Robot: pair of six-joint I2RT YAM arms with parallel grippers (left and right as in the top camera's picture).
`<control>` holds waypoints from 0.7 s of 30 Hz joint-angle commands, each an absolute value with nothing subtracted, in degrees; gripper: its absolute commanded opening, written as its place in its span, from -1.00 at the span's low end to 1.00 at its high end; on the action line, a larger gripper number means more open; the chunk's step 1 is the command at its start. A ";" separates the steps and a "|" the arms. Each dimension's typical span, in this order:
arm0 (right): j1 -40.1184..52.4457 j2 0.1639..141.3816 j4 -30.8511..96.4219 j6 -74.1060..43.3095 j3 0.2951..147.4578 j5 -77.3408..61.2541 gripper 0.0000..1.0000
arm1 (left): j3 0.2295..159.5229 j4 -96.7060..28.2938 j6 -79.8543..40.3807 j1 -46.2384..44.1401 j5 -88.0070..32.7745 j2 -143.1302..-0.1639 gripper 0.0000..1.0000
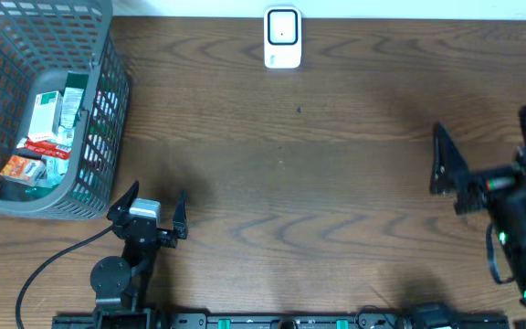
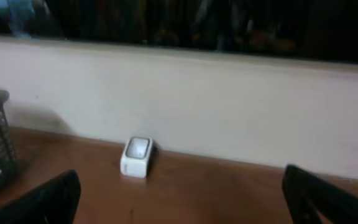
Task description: Scan the item barcode
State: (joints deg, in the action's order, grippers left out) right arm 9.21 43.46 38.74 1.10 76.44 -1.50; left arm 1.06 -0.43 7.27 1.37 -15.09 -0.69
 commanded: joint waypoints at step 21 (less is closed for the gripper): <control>-8.84 62.83 49.47 7.33 81.73 -1.39 0.98 | 0.23 -2.55 6.55 1.58 -15.84 -0.60 0.72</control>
